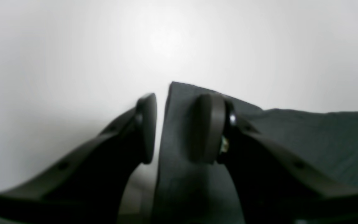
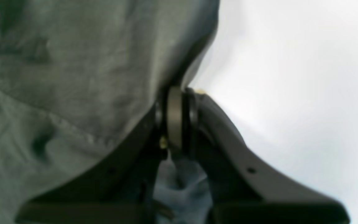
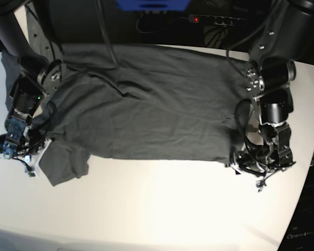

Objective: Fold the T-shirt properly
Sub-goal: 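Adjust the left gripper's pinch on the shirt's side edge near the hem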

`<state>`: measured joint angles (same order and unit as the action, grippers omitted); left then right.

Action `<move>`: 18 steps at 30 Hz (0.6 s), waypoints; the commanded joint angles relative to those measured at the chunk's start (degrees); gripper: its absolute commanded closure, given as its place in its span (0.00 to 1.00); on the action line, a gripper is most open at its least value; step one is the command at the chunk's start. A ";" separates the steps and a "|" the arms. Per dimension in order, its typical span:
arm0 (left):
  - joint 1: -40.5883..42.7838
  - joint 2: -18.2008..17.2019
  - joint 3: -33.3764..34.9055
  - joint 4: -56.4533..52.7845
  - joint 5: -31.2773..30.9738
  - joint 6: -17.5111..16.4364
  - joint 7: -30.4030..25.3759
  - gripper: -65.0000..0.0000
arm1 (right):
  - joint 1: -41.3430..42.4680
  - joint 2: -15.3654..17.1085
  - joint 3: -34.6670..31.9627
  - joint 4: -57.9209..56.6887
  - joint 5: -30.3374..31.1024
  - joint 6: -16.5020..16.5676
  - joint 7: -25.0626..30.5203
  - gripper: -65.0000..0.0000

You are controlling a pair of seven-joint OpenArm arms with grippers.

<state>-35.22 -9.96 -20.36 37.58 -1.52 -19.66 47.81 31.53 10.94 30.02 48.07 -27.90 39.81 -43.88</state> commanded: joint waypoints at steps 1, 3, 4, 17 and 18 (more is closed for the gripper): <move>-0.60 0.15 0.10 0.00 0.42 0.10 2.17 0.65 | 0.78 0.36 0.00 0.41 -0.28 0.19 -0.74 0.99; -0.60 0.15 0.10 -0.09 -0.02 -0.16 2.25 0.65 | 0.78 0.36 0.00 0.41 -0.28 0.19 -0.74 0.99; -0.43 0.15 0.10 -0.09 -0.02 -0.25 2.78 0.65 | 0.78 0.36 0.00 0.41 -0.28 0.19 -0.74 0.99; -0.16 2.79 0.10 -0.09 -0.02 -0.60 6.74 0.66 | 0.78 -0.35 0.00 0.50 -0.28 0.19 -0.74 0.99; -0.16 2.79 0.10 -0.09 -0.02 -0.60 7.35 0.66 | 0.78 -0.35 0.00 0.50 -0.28 0.19 -0.74 0.99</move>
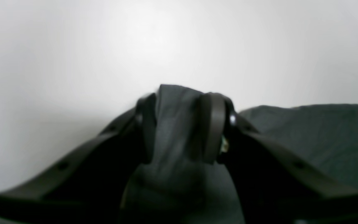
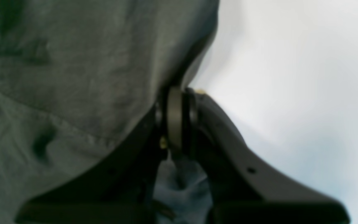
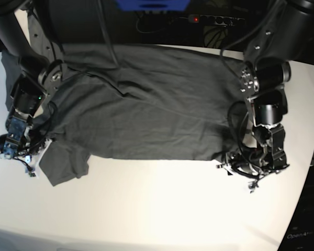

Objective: Fold the T-shirt properly
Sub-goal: 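Adjust the left gripper's pinch on the shirt's side edge near the hem, then lift both held edges and fold them over toward the collar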

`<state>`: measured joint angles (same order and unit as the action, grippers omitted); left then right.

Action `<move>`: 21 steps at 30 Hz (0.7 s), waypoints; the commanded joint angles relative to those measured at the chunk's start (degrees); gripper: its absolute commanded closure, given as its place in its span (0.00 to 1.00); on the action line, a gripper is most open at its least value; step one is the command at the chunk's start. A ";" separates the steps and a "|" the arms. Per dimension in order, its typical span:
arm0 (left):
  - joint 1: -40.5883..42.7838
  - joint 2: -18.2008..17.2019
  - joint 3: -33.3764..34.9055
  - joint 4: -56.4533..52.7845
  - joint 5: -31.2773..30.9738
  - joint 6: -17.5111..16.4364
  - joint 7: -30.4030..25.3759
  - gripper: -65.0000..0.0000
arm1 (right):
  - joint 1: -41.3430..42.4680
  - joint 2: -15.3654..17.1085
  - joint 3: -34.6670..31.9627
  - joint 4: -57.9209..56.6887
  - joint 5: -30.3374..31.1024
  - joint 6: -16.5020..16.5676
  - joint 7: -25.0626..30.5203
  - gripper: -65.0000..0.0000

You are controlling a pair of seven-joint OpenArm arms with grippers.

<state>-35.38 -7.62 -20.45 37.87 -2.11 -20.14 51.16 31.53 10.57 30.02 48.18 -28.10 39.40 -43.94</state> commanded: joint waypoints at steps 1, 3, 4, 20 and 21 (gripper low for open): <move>-0.01 0.45 0.18 -0.37 0.57 -0.12 4.54 0.66 | 0.78 0.03 0.00 0.39 -0.08 0.60 -0.67 0.99; -0.01 0.36 0.18 -0.37 0.57 -0.12 4.71 0.74 | 0.87 0.03 0.00 0.39 -0.08 0.60 -0.67 0.99; -0.01 0.19 0.18 -0.37 0.48 -0.12 4.71 0.79 | 0.87 0.03 0.00 0.39 -0.08 0.60 -0.67 0.99; -0.10 0.45 -0.34 0.24 -0.48 -1.27 4.71 0.96 | 0.87 0.03 -0.44 0.39 -0.25 0.60 -0.58 0.99; -0.10 0.45 -0.34 0.24 -1.54 -2.58 4.71 0.96 | 0.87 0.03 -0.44 0.39 -0.25 0.60 -0.58 0.99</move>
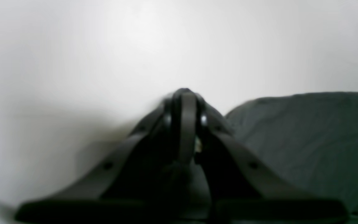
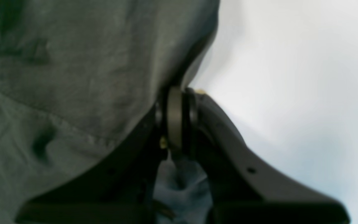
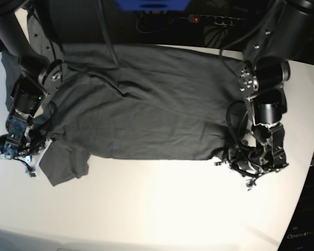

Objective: Fold the T-shirt properly
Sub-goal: 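Lift both held edges and fold them over toward the collar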

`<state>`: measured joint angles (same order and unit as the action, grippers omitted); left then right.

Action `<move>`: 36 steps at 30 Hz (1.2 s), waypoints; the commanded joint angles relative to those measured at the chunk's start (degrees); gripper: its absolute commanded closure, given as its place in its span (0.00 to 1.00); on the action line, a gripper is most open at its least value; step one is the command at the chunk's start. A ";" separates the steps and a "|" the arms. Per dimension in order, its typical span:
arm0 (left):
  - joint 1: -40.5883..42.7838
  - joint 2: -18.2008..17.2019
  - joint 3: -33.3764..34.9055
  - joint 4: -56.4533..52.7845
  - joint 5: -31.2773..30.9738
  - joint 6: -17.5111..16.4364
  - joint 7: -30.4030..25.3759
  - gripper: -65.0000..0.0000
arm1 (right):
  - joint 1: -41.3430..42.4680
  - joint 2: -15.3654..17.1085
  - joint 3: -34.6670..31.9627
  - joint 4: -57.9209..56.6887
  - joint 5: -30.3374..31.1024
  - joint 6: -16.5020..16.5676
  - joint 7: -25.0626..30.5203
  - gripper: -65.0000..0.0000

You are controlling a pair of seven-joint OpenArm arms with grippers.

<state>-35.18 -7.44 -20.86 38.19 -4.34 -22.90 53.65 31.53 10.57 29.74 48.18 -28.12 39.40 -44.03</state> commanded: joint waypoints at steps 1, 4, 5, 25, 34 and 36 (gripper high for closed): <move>-0.29 0.28 0.07 -0.09 -0.36 -0.71 2.22 0.96 | 0.87 0.11 -0.24 0.39 -0.23 0.60 -0.50 0.99; -0.21 -0.07 0.33 -0.09 -2.21 -1.06 2.22 0.95 | 0.87 0.20 -0.24 0.39 -0.23 0.60 -0.50 0.99; -0.21 -0.07 0.33 -0.09 -2.39 -1.15 2.22 0.95 | 0.87 0.29 -0.24 0.39 -0.23 0.60 -0.50 0.99; 12.45 -0.43 0.42 26.82 -11.27 -1.32 11.89 0.95 | -0.89 -0.85 -2.09 3.55 -0.14 0.60 -0.50 0.98; 14.30 -0.34 0.33 28.22 -14.25 -1.41 11.80 0.95 | -5.73 -3.05 -5.78 14.89 -0.32 0.60 -0.85 0.98; 14.56 -0.43 0.51 28.93 -16.01 -1.41 11.89 0.95 | -8.28 -3.23 -7.27 19.38 -0.41 0.60 -0.94 0.98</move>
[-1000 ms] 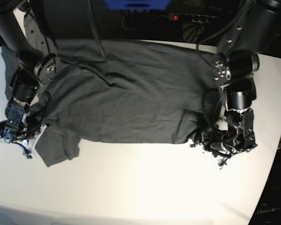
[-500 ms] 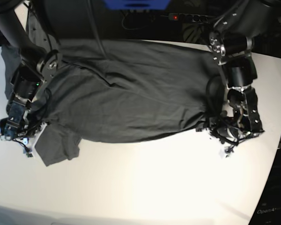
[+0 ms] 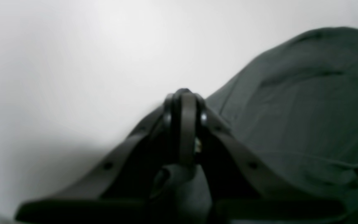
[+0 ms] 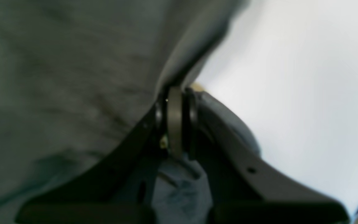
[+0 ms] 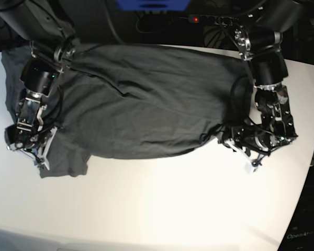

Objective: Fold the T-shirt properly
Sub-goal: 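Lift both held edges and fold them over toward the collar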

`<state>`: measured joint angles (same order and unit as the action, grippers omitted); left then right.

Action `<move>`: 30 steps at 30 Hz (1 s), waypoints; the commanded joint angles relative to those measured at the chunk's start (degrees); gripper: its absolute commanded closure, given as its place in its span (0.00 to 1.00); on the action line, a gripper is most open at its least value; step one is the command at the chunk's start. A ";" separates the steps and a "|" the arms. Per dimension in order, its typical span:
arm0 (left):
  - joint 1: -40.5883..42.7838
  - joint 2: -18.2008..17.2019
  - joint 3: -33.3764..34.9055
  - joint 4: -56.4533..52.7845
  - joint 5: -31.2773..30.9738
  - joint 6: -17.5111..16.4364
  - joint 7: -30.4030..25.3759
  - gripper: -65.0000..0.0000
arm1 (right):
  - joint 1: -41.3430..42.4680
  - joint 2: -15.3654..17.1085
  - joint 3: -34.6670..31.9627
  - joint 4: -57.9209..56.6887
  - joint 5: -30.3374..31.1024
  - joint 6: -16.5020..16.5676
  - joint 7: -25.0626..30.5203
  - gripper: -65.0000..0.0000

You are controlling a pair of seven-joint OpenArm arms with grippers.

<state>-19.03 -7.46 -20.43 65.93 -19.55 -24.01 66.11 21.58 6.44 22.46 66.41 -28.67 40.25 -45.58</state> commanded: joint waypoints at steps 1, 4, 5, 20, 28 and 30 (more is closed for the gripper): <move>-1.59 -0.40 0.07 1.72 -1.33 -0.30 -0.39 0.95 | 0.70 0.64 -0.88 3.17 0.14 -0.25 0.53 0.98; -0.45 -0.40 0.07 3.30 -2.03 -0.21 -0.22 0.95 | -2.64 -0.50 -1.93 9.32 0.05 -0.25 0.53 0.98; -0.09 -0.40 0.07 3.83 -2.03 -0.21 -0.22 0.95 | -3.52 -0.59 -2.19 10.64 0.05 -0.25 0.53 0.98; 5.44 -0.05 1.92 15.08 -2.12 -0.30 2.77 0.95 | -12.92 -2.35 -2.46 23.83 0.49 -0.25 0.70 0.98; 8.61 -0.05 2.10 22.20 -2.21 -0.39 5.15 0.95 | -17.67 -3.76 -2.55 30.33 0.49 -0.25 0.88 0.98; 9.14 -0.23 2.10 23.26 -2.21 -0.39 5.15 0.95 | -18.37 -3.67 -2.37 31.48 0.49 -0.25 0.88 0.98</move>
<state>-8.49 -7.14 -18.22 87.94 -20.95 -24.18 71.88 2.44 2.11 19.97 96.75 -28.05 40.29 -45.36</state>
